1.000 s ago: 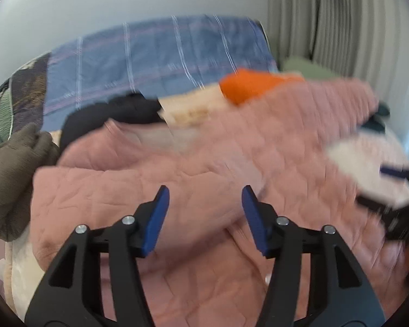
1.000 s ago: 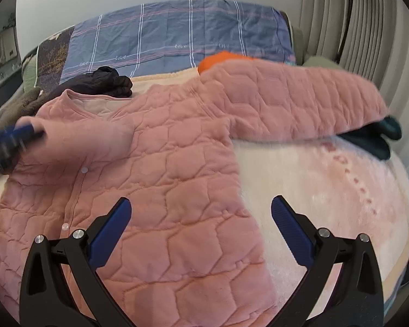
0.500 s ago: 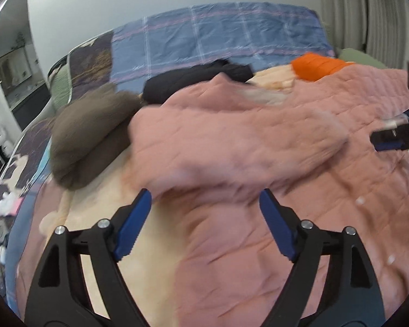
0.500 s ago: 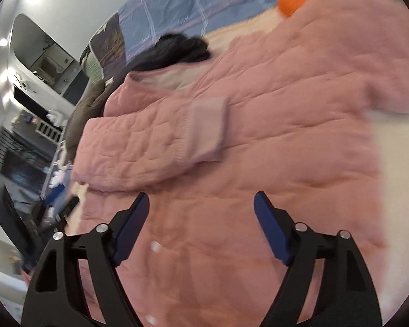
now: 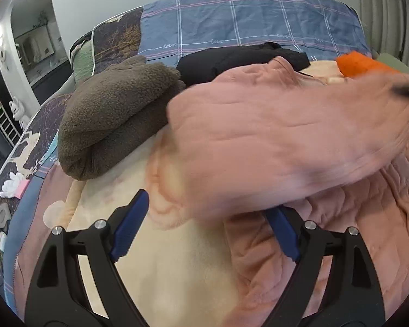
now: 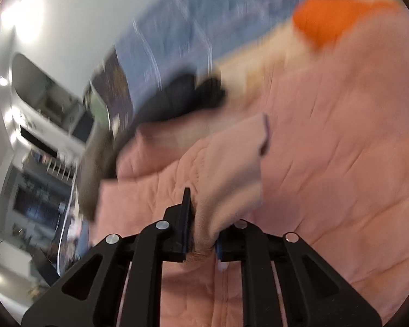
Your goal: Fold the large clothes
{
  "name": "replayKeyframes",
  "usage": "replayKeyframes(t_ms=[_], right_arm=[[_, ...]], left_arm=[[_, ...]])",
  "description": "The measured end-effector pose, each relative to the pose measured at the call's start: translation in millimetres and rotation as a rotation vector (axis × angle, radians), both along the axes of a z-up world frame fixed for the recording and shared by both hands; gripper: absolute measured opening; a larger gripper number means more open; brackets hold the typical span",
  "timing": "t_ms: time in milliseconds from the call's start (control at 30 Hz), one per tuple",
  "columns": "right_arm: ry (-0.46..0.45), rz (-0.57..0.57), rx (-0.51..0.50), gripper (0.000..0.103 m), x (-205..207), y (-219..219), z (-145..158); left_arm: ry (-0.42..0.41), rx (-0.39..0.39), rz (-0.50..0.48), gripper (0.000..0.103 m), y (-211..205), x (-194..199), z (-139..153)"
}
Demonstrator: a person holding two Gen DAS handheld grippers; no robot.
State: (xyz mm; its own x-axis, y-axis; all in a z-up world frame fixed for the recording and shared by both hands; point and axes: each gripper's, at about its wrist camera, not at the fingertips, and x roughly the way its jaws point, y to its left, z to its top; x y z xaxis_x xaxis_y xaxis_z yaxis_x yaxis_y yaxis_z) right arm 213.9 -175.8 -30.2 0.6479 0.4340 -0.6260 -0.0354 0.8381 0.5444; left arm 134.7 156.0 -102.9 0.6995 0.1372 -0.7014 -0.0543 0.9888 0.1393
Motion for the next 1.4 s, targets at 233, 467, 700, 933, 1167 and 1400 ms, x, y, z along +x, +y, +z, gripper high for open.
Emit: replayKeyframes(t_ms=[233,467,700,933,1167,1400], right_arm=[[0.124,-0.044,-0.200,0.017,19,-54,-36],[0.105,-0.139,-0.209,0.029,-8,-76,-34],[-0.086,-0.045,-0.239,0.033,-30,-46,1],[0.108,0.032,-0.241,0.030,-2,-22,-87],[0.047,0.096,-0.267,0.039,-8,-21,-86],[-0.162,-0.087,-0.262,0.034,-46,-79,-20]], left_arm=[[-0.001,0.024,-0.062,0.089,-11,-4,-6],[0.016,0.038,0.003,0.048,5,-4,-2],[-0.063,-0.150,-0.013,0.019,10,-14,36],[0.024,-0.127,-0.215,0.034,-68,27,14],[0.031,-0.001,-0.210,0.039,-87,31,-34],[0.007,-0.021,-0.209,0.039,-80,25,-35]])
